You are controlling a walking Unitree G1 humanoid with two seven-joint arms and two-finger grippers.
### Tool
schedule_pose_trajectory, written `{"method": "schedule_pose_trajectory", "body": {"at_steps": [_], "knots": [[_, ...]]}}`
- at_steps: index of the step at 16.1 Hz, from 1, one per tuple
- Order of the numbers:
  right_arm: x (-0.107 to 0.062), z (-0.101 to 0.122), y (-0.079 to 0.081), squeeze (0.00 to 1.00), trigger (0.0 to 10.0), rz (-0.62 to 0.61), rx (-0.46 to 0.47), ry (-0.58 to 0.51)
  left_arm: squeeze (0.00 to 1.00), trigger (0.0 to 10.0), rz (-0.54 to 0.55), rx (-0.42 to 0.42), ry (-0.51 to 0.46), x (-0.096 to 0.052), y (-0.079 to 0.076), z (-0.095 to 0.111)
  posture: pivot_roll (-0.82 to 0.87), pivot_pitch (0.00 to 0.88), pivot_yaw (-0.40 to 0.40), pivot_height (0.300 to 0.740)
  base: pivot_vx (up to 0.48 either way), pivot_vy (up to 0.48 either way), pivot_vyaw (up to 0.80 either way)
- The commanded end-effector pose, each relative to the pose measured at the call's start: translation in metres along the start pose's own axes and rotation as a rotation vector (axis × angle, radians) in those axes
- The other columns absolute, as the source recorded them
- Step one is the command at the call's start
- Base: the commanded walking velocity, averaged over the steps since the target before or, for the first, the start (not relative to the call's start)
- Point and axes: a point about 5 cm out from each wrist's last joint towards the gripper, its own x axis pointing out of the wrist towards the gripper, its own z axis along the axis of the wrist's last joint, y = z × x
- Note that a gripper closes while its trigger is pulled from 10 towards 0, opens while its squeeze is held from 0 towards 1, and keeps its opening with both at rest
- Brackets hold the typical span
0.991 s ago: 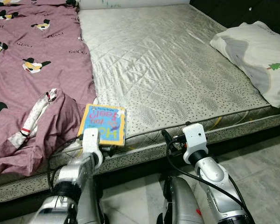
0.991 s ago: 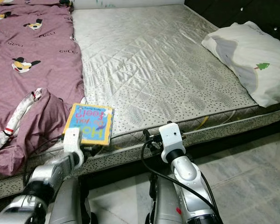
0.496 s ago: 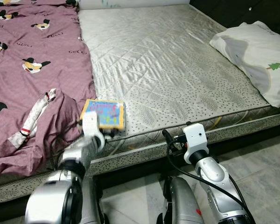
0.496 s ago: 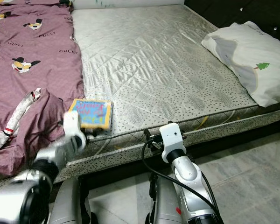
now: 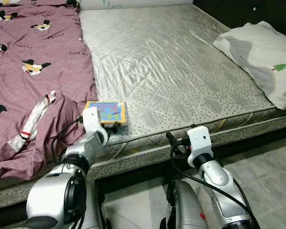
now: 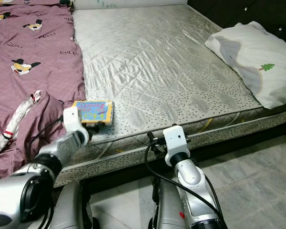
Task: Clean up the room
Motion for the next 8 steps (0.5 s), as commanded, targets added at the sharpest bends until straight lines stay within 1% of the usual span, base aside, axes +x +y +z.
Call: {"method": "schedule_pose_trajectory", "body": {"at_steps": [1,3,4,5,6,7,8], "knots": [[-0.001,0.002,-0.001,0.0,10.0,-0.009,0.0,-0.002,0.0,10.0,-0.066,0.029,-0.002,0.002,-0.015,0.007,-0.1,0.073,-0.031,0.542,0.0,0.0,0.0],[-0.001,0.002,0.0,0.0,10.0,-0.012,0.003,-0.005,0.0,10.0,-0.182,0.074,0.026,0.005,-0.039,0.006,-0.1,0.073,-0.031,0.542,0.0,0.0,0.0],[0.0,0.003,0.001,0.0,10.0,-0.013,0.004,-0.006,0.0,10.0,-0.223,0.091,0.036,0.005,-0.049,0.004,-0.11,0.072,-0.025,0.542,0.0,0.0,0.0],[0.0,0.003,0.002,0.0,10.0,-0.012,0.006,-0.007,0.0,10.0,-0.267,0.134,0.049,0.006,-0.059,0.002,-0.11,0.072,-0.024,0.542,0.0,0.0,0.0],[0.0,0.003,0.002,0.0,10.0,-0.012,0.006,-0.007,0.0,10.0,-0.281,0.144,0.053,0.006,-0.062,0.001,-0.11,0.072,-0.023,0.542,0.0,0.0,0.0],[0.0,0.003,0.002,0.0,10.0,-0.012,0.008,-0.008,0.0,10.0,-0.328,0.159,0.054,0.006,-0.073,-0.001,-0.1,0.072,-0.023,0.542,0.0,0.0,0.0],[0.001,0.003,0.003,0.0,10.0,-0.011,0.008,-0.008,0.0,10.0,-0.34,0.179,0.058,0.006,-0.076,-0.003,-0.1,0.071,-0.022,0.542,0.0,0.0,0.0]]}}
